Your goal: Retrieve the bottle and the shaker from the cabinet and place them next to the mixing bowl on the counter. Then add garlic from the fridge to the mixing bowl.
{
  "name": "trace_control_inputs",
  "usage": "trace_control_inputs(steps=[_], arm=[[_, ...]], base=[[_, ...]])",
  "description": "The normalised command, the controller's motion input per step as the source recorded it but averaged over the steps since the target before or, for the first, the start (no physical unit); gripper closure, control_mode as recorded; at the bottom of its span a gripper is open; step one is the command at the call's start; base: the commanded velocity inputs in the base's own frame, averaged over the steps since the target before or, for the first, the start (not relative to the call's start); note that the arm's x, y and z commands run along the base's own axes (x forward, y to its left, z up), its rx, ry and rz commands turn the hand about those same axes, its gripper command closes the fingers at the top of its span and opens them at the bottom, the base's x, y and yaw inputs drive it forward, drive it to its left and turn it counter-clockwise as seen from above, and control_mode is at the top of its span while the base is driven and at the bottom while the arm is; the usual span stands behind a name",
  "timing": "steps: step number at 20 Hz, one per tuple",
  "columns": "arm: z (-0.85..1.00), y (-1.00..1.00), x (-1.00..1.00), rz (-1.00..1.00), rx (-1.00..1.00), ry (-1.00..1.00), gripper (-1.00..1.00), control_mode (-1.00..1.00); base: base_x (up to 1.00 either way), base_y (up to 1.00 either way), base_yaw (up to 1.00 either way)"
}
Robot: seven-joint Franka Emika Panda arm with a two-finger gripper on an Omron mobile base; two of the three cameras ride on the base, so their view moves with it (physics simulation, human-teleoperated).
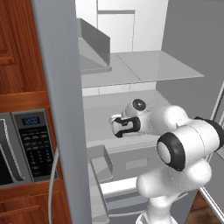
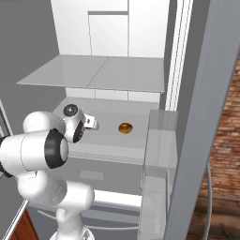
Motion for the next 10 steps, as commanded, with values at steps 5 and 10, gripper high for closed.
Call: trace_control_inputs(steps=[5,10], arm=[[0.73,-0.17,-0.35,-0.01,0.00,0.00,1.00,-1.00],[0.68,-0.12,-0.72,0.00,0.00,0.00,1.00,-1.00]], base=[[0.00,0.00,0.00],[0.00,0.00,0.00]])
